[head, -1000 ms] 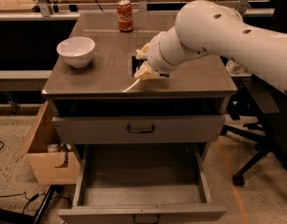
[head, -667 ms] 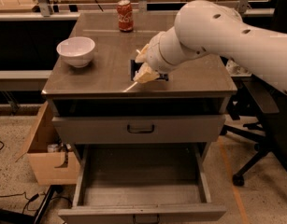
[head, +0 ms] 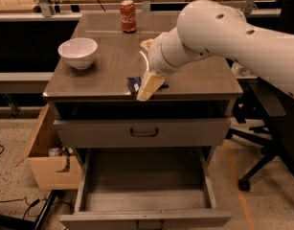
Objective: Pick rxbar blueberry from middle drawer and place on counter
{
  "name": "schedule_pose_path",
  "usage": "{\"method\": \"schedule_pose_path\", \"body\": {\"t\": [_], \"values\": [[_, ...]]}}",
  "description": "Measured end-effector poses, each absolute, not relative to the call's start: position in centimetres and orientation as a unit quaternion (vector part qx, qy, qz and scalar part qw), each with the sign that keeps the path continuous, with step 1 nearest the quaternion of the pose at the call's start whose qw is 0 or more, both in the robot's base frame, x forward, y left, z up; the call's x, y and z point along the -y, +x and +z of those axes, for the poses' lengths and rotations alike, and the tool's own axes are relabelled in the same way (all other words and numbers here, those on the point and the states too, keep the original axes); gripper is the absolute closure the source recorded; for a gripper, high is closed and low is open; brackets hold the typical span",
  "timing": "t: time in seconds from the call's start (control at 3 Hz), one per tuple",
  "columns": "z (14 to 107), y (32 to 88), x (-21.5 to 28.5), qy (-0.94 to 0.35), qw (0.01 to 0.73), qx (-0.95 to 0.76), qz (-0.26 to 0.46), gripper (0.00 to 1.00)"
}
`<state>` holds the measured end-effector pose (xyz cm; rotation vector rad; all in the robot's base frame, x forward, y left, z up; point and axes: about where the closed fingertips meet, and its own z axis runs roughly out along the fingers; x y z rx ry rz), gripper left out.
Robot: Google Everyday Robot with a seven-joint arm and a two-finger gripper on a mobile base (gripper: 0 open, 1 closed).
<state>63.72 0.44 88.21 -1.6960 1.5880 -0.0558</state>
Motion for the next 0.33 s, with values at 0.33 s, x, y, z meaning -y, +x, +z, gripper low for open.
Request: {"method": "schedule_pose_path", "body": {"t": [0.33], "values": [[88.21, 63.72, -0.44, -0.67, 0.397, -0.627, -0.022, 0.0]]}}
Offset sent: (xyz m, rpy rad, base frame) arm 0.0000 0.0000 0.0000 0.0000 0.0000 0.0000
